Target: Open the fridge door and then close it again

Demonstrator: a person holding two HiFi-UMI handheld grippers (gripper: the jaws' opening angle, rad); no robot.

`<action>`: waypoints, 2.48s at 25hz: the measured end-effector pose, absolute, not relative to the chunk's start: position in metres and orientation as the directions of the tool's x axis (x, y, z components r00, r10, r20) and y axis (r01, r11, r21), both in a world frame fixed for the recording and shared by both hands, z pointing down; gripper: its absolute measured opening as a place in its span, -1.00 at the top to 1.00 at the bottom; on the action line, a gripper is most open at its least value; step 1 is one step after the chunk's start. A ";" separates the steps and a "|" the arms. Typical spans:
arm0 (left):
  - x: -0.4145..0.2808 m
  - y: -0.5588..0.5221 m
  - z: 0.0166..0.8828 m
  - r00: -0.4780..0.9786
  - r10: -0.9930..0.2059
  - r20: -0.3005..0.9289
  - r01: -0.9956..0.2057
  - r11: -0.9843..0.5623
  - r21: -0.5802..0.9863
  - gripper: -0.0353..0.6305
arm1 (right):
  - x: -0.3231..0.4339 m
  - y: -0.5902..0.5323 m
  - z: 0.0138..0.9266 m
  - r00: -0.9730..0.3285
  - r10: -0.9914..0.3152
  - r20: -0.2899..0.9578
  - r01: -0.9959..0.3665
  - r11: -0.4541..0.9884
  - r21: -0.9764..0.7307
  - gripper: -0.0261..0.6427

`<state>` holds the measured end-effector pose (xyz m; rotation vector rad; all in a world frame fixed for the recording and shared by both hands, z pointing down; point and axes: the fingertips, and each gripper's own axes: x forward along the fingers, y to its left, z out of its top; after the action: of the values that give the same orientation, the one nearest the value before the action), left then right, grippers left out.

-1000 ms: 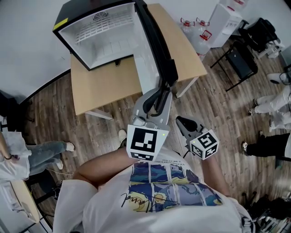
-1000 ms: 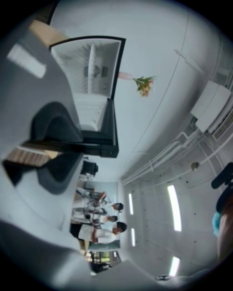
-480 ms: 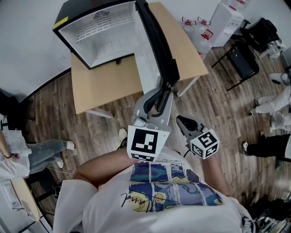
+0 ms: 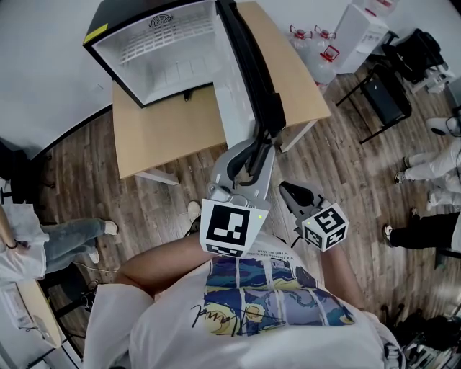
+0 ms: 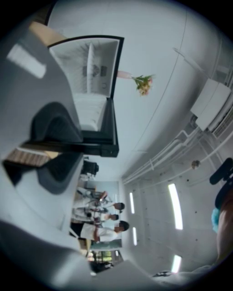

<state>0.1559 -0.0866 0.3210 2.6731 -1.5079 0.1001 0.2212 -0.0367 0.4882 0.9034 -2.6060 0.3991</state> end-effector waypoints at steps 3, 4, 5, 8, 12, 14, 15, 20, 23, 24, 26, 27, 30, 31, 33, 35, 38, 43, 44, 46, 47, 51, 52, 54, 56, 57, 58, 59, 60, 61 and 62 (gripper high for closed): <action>0.156 -0.086 0.321 0.517 -0.851 0.093 -0.856 -0.517 0.026 0.65 | 0.221 -0.038 0.487 -0.737 -0.535 0.413 -0.634 0.760 -0.146 0.86; 0.155 -0.086 0.320 0.516 -0.851 0.093 -0.856 -0.517 0.024 0.65 | 0.220 -0.038 0.487 -0.738 -0.534 0.412 -0.633 0.761 -0.147 0.86; 0.155 -0.086 0.320 0.516 -0.852 0.093 -0.856 -0.516 0.023 0.65 | 0.220 -0.039 0.486 -0.739 -0.533 0.412 -0.631 0.761 -0.147 0.86; 0.154 -0.085 0.319 0.513 -0.853 0.092 -0.858 -0.514 0.024 0.65 | 0.219 -0.040 0.486 -0.742 -0.528 0.414 -0.627 0.765 -0.147 0.86; 0.150 -0.084 0.320 0.508 -0.856 0.092 -0.861 -0.509 0.024 0.65 | 0.216 -0.039 0.487 -0.746 -0.521 0.413 -0.620 0.770 -0.149 0.86; 0.147 -0.082 0.320 0.503 -0.860 0.090 -0.864 -0.504 0.017 0.65 | 0.215 -0.038 0.488 -0.748 -0.519 0.413 -0.618 0.771 -0.151 0.86; 0.145 -0.081 0.320 0.499 -0.862 0.089 -0.866 -0.500 0.013 0.65 | 0.215 -0.038 0.488 -0.749 -0.517 0.414 -0.617 0.772 -0.153 0.86; 0.134 -0.079 0.316 0.483 -0.872 0.075 -0.875 -0.483 0.015 0.65 | 0.211 -0.037 0.489 -0.753 -0.506 0.420 -0.609 0.778 -0.155 0.86; 0.128 -0.078 0.317 0.477 -0.876 0.074 -0.878 -0.478 0.011 0.65 | 0.207 -0.038 0.490 -0.758 -0.498 0.421 -0.601 0.784 -0.155 0.86; 0.125 -0.078 0.317 0.475 -0.877 0.071 -0.880 -0.475 0.012 0.65 | 0.205 -0.038 0.490 -0.761 -0.494 0.421 -0.597 0.787 -0.155 0.86; 0.121 -0.077 0.318 0.474 -0.877 0.079 -0.880 -0.474 0.015 0.64 | 0.202 -0.039 0.489 -0.765 -0.488 0.422 -0.590 0.792 -0.155 0.86; 0.118 -0.076 0.319 0.474 -0.876 0.084 -0.880 -0.474 0.017 0.64 | 0.200 -0.039 0.490 -0.766 -0.485 0.422 -0.588 0.794 -0.154 0.86; 0.111 -0.075 0.319 0.473 -0.878 0.080 -0.881 -0.473 0.018 0.64 | 0.196 -0.038 0.490 -0.770 -0.475 0.425 -0.579 0.801 -0.153 0.86; 0.109 -0.074 0.319 0.474 -0.877 0.081 -0.880 -0.475 0.018 0.64 | 0.195 -0.038 0.490 -0.772 -0.471 0.427 -0.575 0.804 -0.153 0.86; 0.103 -0.074 0.318 0.475 -0.876 0.081 -0.880 -0.474 0.030 0.64 | 0.193 -0.039 0.490 -0.775 -0.462 0.431 -0.568 0.809 -0.152 0.86; 0.097 -0.073 0.316 0.475 -0.877 0.073 -0.880 -0.472 0.048 0.64 | 0.190 -0.038 0.489 -0.776 -0.457 0.434 -0.563 0.813 -0.150 0.86; 0.086 -0.072 0.317 0.486 -0.870 0.077 -0.874 -0.483 0.055 0.64 | 0.184 -0.040 0.489 -0.779 -0.453 0.434 -0.557 0.817 -0.148 0.86; 0.071 -0.072 0.321 0.522 -0.848 0.093 -0.852 -0.516 0.085 0.65 | 0.176 -0.044 0.487 -0.784 -0.440 0.439 -0.544 0.827 -0.143 0.86; 0.068 -0.072 0.321 0.532 -0.841 0.097 -0.846 -0.526 0.085 0.65 | 0.173 -0.044 0.487 -0.783 -0.439 0.440 -0.543 0.828 -0.142 0.86; 0.062 -0.072 0.321 0.546 -0.832 0.095 -0.837 -0.539 0.089 0.65 | 0.169 -0.046 0.486 -0.783 -0.436 0.445 -0.541 0.830 -0.138 0.86; 0.059 -0.072 0.321 0.551 -0.830 0.091 -0.834 -0.544 0.093 0.66 | 0.168 -0.048 0.486 -0.782 -0.434 0.447 -0.539 0.831 -0.136 0.86; 0.044 -0.073 0.321 0.570 -0.817 0.087 -0.821 -0.561 0.102 0.67 | 0.156 -0.054 0.484 -0.782 -0.431 0.450 -0.534 0.835 -0.129 0.86; 0.040 -0.073 0.321 0.575 -0.813 0.087 -0.817 -0.567 0.103 0.67 | 0.153 -0.055 0.483 -0.782 -0.430 0.451 -0.533 0.836 -0.128 0.86; 0.032 -0.073 0.320 0.586 -0.806 0.087 -0.810 -0.577 0.104 0.67 | 0.145 -0.058 0.481 -0.783 -0.428 0.451 -0.530 0.839 -0.124 0.86; 0.025 -0.072 0.321 0.595 -0.799 0.085 -0.803 -0.586 0.109 0.67 | 0.136 -0.059 0.479 -0.786 -0.423 0.451 -0.523 0.844 -0.119 0.86; 0.021 -0.072 0.321 0.600 -0.795 0.083 -0.799 -0.591 0.113 0.67 | 0.132 -0.060 0.478 -0.787 -0.421 0.451 -0.520 0.846 -0.117 0.86; 0.017 -0.072 0.321 0.605 -0.792 0.082 -0.795 -0.596 0.118 0.68 | 0.128 -0.060 0.477 -0.788 -0.420 0.451 -0.518 0.848 -0.116 0.86; 0.013 -0.073 0.321 0.610 -0.788 0.081 -0.791 -0.600 0.122 0.68 | 0.124 -0.062 0.476 -0.789 -0.418 0.451 -0.516 0.849 -0.114 0.86; 0.008 -0.074 0.321 0.614 -0.785 0.081 -0.788 -0.603 0.124 0.68 | 0.119 -0.063 0.476 -0.789 -0.417 0.451 -0.513 0.851 -0.113 0.86; 0.003 -0.075 0.321 0.616 -0.783 0.081 -0.786 -0.605 0.125 0.68 | 0.115 -0.065 0.475 -0.790 -0.415 0.452 -0.511 0.852 -0.110 0.86; -0.002 -0.076 0.322 0.617 -0.782 0.081 -0.785 -0.607 0.124 0.68 | 0.111 -0.067 0.474 -0.790 -0.413 0.454 -0.509 0.854 -0.108 0.86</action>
<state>-0.0017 -0.0761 0.3217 2.6904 -1.3128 0.0280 0.1109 -0.0670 0.4741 0.6813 -2.6087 0.3130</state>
